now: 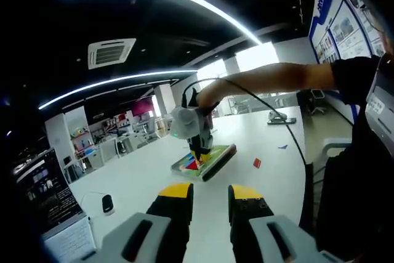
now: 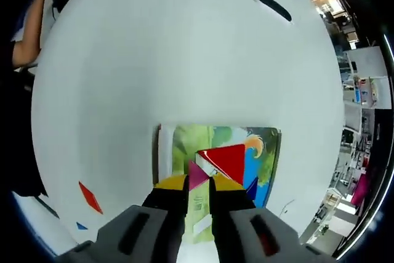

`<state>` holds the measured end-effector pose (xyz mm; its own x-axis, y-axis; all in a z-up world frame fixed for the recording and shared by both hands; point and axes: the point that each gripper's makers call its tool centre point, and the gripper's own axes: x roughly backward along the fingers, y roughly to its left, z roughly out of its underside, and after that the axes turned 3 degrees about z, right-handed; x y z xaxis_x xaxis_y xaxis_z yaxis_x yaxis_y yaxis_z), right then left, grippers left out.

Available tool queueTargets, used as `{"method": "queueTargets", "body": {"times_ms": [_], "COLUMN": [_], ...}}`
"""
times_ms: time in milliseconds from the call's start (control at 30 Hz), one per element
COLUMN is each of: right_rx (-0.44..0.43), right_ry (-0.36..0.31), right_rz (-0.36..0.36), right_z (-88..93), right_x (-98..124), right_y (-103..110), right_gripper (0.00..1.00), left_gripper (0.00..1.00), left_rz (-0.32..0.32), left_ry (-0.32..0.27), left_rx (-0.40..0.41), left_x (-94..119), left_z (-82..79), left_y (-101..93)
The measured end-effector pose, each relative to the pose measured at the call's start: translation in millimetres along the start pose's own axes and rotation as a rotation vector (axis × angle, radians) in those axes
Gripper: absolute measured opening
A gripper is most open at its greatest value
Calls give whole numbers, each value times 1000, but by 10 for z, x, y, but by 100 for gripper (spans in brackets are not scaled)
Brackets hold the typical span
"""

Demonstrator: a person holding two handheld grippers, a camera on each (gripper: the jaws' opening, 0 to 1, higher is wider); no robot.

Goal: Pick up the tangram pieces one by one and place each piece onto its matching region on the pattern sheet, fitting the shapes together until the outline on the sheet is completely filled by the tangram pieces

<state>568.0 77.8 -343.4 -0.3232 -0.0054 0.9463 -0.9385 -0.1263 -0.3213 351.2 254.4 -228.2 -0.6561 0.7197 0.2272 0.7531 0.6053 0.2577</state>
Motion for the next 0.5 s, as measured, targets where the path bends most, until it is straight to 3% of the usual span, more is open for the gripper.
{"method": "queueTargets", "body": {"times_ms": [500], "right_rx": [29], "right_ry": [-4], "right_rz": [-3], "right_z": [-8], "right_x": [-75], "right_y": [20], "right_gripper": [15], "left_gripper": [25], "left_rz": [-1], "left_ry": [-1], "left_rx": [-4], "left_x": [-3], "left_z": [-16], "left_y": [-8]}}
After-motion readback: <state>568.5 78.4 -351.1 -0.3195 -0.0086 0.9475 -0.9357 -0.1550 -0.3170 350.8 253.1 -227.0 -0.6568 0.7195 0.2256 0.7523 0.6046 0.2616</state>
